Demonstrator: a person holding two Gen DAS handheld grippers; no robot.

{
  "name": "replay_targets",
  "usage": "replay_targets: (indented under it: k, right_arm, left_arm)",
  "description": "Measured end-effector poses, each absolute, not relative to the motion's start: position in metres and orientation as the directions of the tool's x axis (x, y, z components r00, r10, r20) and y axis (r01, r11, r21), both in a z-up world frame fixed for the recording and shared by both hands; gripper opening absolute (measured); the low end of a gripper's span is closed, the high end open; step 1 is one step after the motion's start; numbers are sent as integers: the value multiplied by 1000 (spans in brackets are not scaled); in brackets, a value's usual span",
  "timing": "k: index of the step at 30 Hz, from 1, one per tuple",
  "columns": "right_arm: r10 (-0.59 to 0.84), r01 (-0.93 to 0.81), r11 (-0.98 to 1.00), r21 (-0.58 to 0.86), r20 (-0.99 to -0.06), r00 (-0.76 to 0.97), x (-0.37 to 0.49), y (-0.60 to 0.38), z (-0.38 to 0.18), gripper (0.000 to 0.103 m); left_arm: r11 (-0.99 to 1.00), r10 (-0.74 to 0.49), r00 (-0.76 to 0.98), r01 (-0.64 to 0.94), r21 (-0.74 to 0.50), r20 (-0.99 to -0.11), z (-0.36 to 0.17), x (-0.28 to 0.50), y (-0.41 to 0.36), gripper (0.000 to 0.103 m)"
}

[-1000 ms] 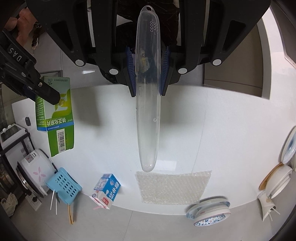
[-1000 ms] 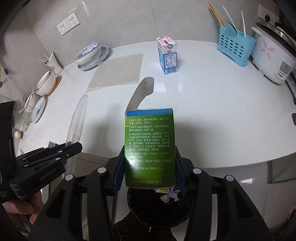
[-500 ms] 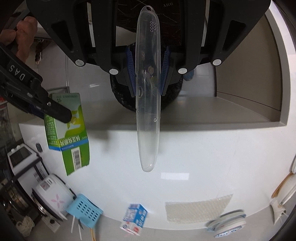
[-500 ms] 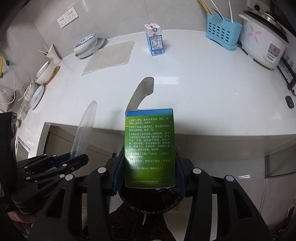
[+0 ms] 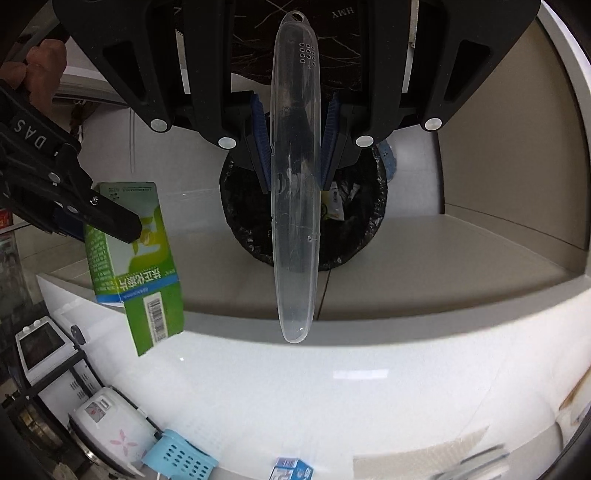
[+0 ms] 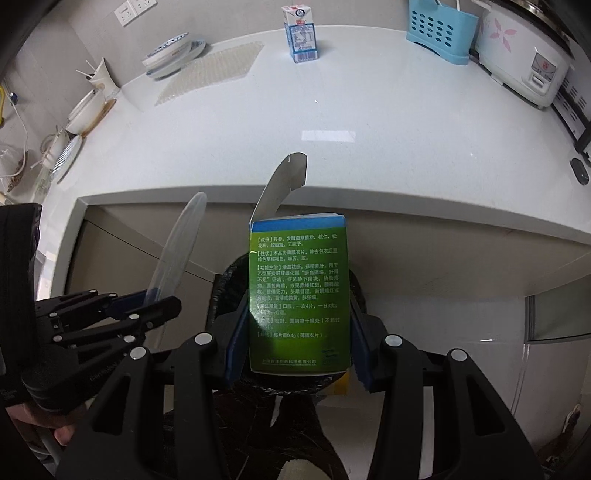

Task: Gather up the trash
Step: 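Open the left tool to drop the clear tube into the bin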

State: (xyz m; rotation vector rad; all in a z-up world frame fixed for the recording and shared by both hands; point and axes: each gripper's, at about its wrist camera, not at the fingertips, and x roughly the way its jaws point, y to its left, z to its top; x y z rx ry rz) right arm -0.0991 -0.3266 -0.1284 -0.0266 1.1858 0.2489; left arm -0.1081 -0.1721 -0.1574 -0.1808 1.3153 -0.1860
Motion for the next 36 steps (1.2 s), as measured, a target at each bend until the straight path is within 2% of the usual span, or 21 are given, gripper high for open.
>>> replay_targets:
  k: [10, 21, 36]
  right_arm:
    - [136, -169, 981, 95, -957, 257, -100, -333, -189, 44]
    - [119, -155, 984, 90, -974, 191, -89, -333, -243, 44]
    - [132, -150, 983, 107, -977, 165, -90, -346, -263, 44]
  left_arm:
    - [969, -242, 206, 5, -246, -948, -209, -105, -169, 25]
    - [981, -193, 218, 24, -193, -957, -252, -93, -177, 25]
    - [983, -185, 168, 46, -180, -968, -284, -87, -196, 25]
